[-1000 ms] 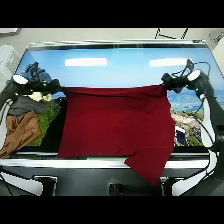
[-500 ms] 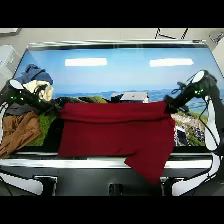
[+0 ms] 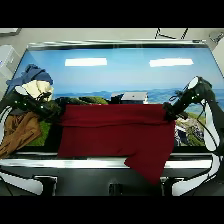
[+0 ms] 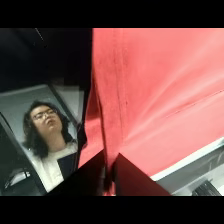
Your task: Fold the clothes and pants, and hang the long-sleeved shirts on hangers.
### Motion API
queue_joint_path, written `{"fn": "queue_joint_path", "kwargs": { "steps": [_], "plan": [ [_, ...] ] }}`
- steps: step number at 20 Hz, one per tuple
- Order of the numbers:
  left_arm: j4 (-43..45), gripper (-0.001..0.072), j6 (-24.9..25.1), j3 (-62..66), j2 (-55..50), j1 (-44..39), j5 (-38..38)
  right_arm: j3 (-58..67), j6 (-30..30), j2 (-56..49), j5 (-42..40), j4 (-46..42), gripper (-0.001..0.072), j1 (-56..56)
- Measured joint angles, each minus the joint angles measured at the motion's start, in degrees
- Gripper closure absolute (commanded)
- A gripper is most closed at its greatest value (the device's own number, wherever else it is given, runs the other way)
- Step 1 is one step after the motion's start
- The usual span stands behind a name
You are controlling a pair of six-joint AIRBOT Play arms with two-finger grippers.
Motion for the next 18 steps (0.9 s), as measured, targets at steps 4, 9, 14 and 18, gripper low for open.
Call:
{"fn": "queue_joint_path", "kwargs": {
  "steps": [4, 9, 14, 18],
  "plan": [
    [0.07, 0.0259, 0.09, 1.7, 1.07, 2.43, -2.25, 1.07, -1.68, 2.03, 2.6, -0.52, 0.0151, -3.32],
    [1.14, 0.0262, 0.46, -6.03, 8.09, 6.82, -3.8, -7.43, -3.48, 11.78, 3.98, -4.15, 0.0151, -10.25],
    [1.77, 0.0263, 5.01, -27.93, 18.67, 9.77, 2.64, -23.02, -5.97, 21.42, -1.33, -6.82, 0.0151, -12.35],
    [1.68, 0.0293, 9.03, -38.95, 22.71, 10.86, 6.16, -27.26, -7.08, 24.63, -2.84, -7.43, 0.0152, -12.72]
  ]
}}
